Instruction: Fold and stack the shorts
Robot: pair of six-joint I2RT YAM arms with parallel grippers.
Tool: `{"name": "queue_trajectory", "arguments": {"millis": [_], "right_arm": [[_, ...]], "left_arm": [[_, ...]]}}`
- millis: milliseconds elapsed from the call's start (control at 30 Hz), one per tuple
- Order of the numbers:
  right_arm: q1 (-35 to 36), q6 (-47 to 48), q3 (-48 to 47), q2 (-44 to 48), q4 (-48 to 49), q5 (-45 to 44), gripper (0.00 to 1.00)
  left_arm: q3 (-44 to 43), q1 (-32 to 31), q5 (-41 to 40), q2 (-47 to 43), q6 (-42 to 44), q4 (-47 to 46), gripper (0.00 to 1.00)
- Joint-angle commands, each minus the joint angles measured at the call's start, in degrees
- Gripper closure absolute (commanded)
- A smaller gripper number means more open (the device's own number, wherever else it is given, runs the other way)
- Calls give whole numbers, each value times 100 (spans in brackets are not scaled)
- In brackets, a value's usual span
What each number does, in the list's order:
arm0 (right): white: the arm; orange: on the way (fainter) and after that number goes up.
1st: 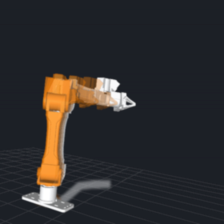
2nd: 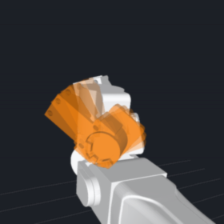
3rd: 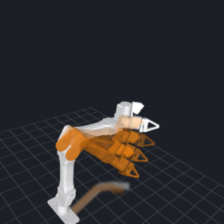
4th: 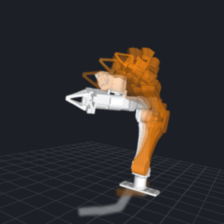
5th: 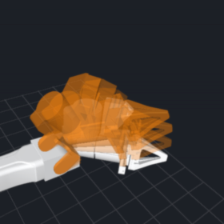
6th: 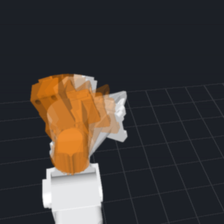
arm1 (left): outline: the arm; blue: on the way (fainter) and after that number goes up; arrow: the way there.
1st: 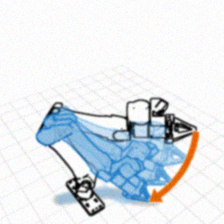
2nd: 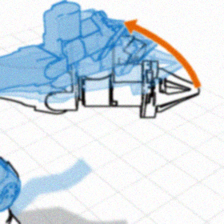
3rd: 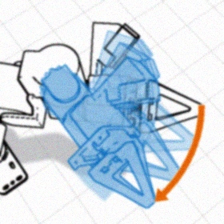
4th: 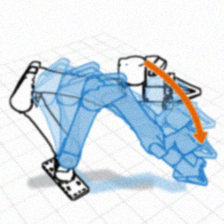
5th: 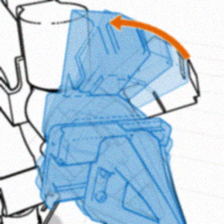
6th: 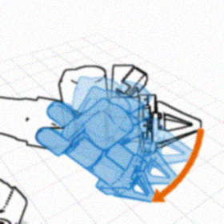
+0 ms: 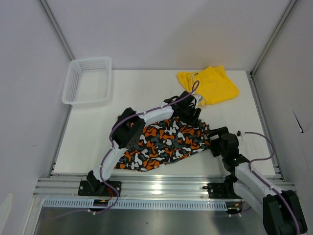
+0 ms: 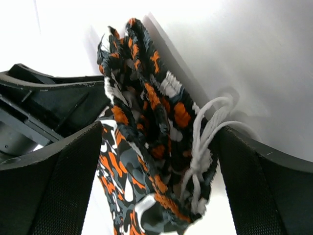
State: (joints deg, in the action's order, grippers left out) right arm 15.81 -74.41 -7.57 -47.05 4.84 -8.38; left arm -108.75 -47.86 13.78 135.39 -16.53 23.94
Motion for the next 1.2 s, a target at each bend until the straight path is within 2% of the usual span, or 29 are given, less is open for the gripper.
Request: {"name": "queue_trajectory", "arguments": {"millis": [0,167,333,567,600,667,767,933,1167], "right_arm": [[-96,357,-95,-453,-124,64,4],[-227,892,-533,-1252,-80,582,4],[-333,1096,-649,-1544,-1,996,6],[-483,1042,-473,-1123,-97,987,39],[-509,1095,-473,-1053,-132,1031,53],[-544,1157,-499,-1009,-281,1058,70],[-553,1271,-578,-894,-675,1076,88],[-536,1622,-824,-622,-1448,918,100],[-316,2403,-1562,-805,-2128,434,100]], "left_arm": [[-23,13,107,163,-43,93,39],[-24,13,116,154,-34,93,39],[-32,13,125,172,-34,102,39],[-32,13,125,163,-25,102,39],[-24,13,134,163,-25,93,40],[-6,13,151,145,-17,93,40],[256,-13,99,-12,36,-47,40],[1048,-75,-147,-1040,203,-566,38],[2435,-66,-297,-2481,116,-952,34]]}}
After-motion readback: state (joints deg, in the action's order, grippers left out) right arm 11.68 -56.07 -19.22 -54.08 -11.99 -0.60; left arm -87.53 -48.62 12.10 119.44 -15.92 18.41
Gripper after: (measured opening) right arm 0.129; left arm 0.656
